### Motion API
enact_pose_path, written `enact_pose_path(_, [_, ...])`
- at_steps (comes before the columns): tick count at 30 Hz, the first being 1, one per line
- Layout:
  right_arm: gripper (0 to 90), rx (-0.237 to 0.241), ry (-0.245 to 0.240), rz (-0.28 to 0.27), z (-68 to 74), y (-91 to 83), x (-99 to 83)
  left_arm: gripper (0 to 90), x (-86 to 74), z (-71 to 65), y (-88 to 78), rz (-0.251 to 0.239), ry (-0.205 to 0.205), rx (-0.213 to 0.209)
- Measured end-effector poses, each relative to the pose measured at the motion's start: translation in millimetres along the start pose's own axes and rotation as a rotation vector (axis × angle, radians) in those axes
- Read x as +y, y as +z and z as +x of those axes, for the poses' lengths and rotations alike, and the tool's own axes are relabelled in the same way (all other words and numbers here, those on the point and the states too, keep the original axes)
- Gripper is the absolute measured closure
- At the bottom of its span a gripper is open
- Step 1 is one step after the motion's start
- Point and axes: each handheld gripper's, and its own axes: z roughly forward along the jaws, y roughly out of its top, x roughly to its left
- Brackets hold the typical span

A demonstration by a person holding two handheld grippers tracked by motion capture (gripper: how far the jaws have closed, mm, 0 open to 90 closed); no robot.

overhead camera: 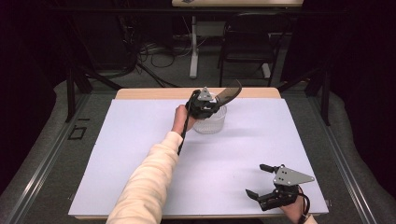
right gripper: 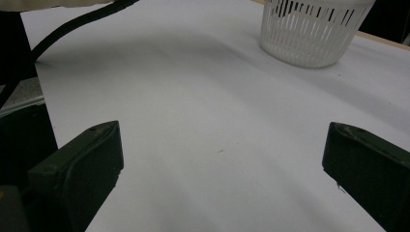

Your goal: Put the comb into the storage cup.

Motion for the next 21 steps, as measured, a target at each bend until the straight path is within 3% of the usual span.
enact_pose_path(21, [0.5, -0.005, 0.0, -0.001, -1.0, -0.4, -0.2, 71.5, -1.9, -0.6, 7.5, 0.038, 0.018, -0.01])
